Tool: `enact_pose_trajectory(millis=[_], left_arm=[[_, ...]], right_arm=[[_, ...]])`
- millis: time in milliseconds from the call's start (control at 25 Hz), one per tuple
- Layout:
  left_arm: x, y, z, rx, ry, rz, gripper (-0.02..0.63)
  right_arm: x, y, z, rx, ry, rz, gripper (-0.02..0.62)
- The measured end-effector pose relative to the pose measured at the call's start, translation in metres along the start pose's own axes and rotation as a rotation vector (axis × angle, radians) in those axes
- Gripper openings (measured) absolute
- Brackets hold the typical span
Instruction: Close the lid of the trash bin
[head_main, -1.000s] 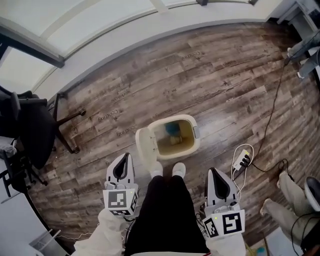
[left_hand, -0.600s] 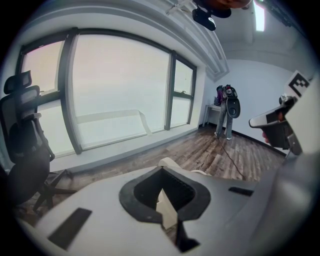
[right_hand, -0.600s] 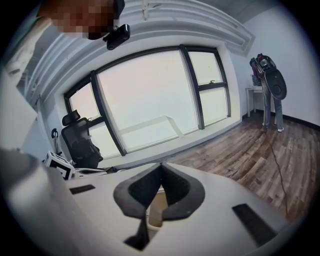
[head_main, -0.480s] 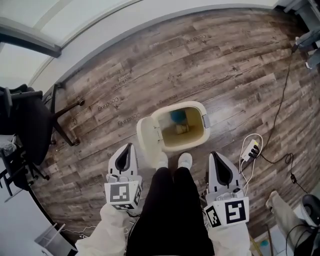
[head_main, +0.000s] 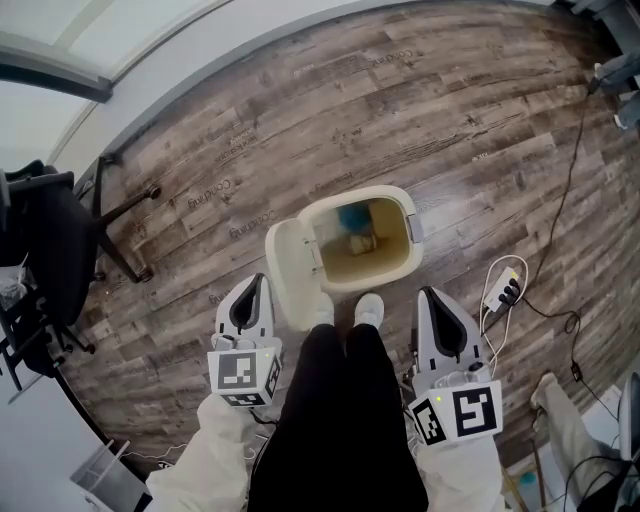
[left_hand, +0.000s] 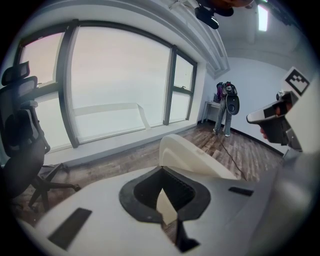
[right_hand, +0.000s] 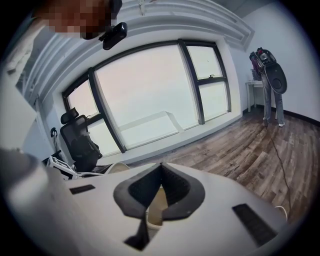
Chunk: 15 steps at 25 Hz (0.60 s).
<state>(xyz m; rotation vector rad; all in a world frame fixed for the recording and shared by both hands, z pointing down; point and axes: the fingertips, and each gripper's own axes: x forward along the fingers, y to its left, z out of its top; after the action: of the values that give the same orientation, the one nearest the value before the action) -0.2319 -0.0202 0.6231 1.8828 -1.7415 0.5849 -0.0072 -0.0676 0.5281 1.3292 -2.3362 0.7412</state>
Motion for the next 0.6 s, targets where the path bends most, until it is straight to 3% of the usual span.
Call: enact_pose_trajectory(millis=[600], left_arm=[[0.016, -0.015, -0.003, 0.020, -0.001, -0.024, 0.005]], right_arm=[[-0.005, -0.023, -0.013, 0.026, 0.013, -0.019, 0.023]])
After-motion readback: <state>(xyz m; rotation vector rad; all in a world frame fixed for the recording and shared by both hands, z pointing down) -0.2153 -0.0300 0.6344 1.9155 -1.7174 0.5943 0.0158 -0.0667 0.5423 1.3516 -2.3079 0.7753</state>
